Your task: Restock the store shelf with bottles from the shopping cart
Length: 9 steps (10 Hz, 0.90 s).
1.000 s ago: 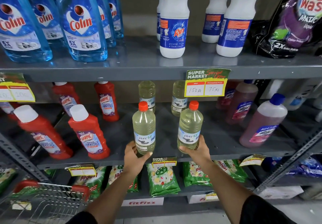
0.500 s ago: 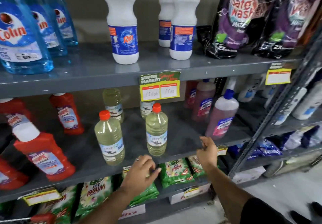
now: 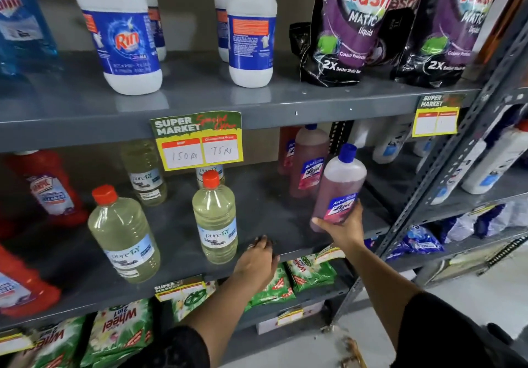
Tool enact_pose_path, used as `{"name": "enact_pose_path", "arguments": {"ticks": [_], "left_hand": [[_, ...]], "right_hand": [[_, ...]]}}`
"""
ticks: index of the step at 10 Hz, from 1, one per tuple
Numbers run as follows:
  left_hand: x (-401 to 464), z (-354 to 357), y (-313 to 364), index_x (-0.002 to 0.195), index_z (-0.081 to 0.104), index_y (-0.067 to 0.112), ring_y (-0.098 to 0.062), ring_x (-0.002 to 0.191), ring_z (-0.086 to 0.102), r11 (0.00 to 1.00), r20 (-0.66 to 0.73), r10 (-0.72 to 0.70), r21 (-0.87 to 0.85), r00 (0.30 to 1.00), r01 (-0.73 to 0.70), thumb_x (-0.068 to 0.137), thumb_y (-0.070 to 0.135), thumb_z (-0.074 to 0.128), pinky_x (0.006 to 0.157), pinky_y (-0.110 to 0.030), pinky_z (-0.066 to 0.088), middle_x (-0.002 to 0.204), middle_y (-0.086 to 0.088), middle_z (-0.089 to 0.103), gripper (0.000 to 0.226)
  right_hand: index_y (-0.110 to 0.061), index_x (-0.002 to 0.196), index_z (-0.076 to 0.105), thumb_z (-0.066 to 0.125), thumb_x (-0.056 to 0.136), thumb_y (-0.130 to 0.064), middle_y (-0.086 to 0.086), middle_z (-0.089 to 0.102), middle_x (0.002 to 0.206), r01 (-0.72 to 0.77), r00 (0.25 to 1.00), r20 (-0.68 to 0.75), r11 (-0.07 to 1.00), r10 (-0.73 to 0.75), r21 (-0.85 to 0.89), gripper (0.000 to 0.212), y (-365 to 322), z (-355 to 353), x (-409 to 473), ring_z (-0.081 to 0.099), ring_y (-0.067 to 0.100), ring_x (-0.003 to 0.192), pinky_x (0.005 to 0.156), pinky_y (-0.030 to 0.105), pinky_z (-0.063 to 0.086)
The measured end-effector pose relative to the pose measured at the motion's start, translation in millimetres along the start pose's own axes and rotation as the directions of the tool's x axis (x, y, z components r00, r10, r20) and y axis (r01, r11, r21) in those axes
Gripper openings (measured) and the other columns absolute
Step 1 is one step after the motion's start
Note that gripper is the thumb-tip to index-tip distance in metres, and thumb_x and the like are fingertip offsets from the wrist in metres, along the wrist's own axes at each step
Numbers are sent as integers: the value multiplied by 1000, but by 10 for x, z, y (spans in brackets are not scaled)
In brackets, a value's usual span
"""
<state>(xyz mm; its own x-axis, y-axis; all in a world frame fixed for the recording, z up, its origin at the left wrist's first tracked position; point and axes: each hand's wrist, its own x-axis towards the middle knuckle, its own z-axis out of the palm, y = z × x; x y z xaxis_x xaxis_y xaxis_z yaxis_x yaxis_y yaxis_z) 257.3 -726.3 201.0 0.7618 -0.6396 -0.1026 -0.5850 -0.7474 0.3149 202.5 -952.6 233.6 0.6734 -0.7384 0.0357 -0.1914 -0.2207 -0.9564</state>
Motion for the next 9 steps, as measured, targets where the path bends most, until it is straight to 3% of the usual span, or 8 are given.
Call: {"name": "enact_pose_path", "arguments": {"ticks": [1,3,5,7,8,9], "left_hand": [[17,74,-2,143,32,4,-30,141,30,1000,-10,-22,10,1000,22,97,37,32,115,-39,30,155,-12,28,57],[20,97,-21,137,43,8,-26,134,41,998,-120,25,55,992,-18,93,42,34,107,-35,38,149,-10,41,57],[27,58,-33,131,50,11,-24,128,48,998,-114,32,59,993,-26,91,45,33,103,-34,43,145,-8,48,56],[-22,58,-25,141,39,8,-24,138,35,999,-67,32,29,997,-30,92,47,35,110,-35,35,152,-9,36,62],[-26,31,-45,145,31,8,-24,143,28,1000,-15,10,-12,1000,-10,93,50,33,114,-36,29,156,-10,28,66],[-27,-23,-20,148,20,7,-23,147,13,999,46,3,-34,999,-1,95,51,30,119,-36,10,160,-10,14,70]], "right_hand": [[-35,138,26,97,39,-25,-9,57,115,-13,1000,15,1000,13,12,122,79,72,83,59,8,100,80,22,48],[-23,133,31,92,38,-45,2,60,118,-48,994,-108,990,34,-130,115,218,146,100,61,22,103,92,35,49],[-20,130,31,92,41,-46,1,59,112,-49,993,-117,979,26,-198,112,226,123,51,61,26,102,85,34,48],[-23,142,23,94,41,-43,5,55,130,-33,998,-62,988,24,-153,125,192,60,15,56,27,117,98,41,46],[-21,148,16,96,43,-35,9,46,142,-27,999,-28,993,24,-116,133,192,45,-20,47,29,130,108,45,40],[-9,152,9,97,47,-22,15,28,153,-54,996,-76,992,46,-111,138,137,31,-96,29,29,142,115,37,24]]}}
